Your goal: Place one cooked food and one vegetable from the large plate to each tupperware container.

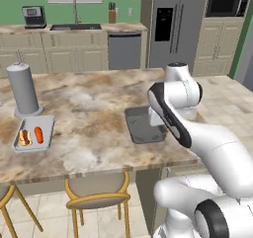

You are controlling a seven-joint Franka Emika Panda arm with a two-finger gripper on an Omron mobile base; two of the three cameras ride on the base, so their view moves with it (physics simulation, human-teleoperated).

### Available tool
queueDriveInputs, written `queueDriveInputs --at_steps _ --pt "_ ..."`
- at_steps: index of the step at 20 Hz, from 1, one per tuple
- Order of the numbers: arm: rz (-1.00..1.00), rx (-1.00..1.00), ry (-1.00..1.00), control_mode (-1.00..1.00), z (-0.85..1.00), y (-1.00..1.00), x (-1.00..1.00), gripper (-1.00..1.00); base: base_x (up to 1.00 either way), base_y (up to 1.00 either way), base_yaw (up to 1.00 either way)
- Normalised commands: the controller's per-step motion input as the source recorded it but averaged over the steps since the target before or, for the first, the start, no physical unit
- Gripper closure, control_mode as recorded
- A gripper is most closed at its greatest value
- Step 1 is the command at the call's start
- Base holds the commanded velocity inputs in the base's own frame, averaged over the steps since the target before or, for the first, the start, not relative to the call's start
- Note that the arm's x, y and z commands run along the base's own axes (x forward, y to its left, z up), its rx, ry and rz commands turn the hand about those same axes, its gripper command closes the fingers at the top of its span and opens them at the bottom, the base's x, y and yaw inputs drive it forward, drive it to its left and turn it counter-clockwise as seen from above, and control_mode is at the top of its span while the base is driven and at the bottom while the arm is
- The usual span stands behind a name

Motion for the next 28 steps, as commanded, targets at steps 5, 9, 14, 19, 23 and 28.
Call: queueDriveInputs --at_steps 5,9,14,19,23,28 --pt "0.00 0.03 0.19 -1.00 -0.06 0.00 1.00 1.00 0.00 0.00 0.00" --pt "0.00 0.08 0.00 -1.00 -0.29 0.00 1.00 1.00 0.00 0.00 0.00" --pt "0.00 0.03 -0.06 -1.00 -0.46 0.00 0.92 1.00 0.00 0.00 0.00" --pt "0.00 0.00 -0.06 -1.00 -0.57 0.00 0.58 1.00 0.00 0.00 0.00" --pt "0.00 0.00 -0.08 -1.00 -0.59 0.01 0.35 1.00 0.00 0.00 0.00" --pt "0.00 0.00 -0.01 -1.00 -0.49 0.00 0.34 1.00 0.00 0.00 0.00"
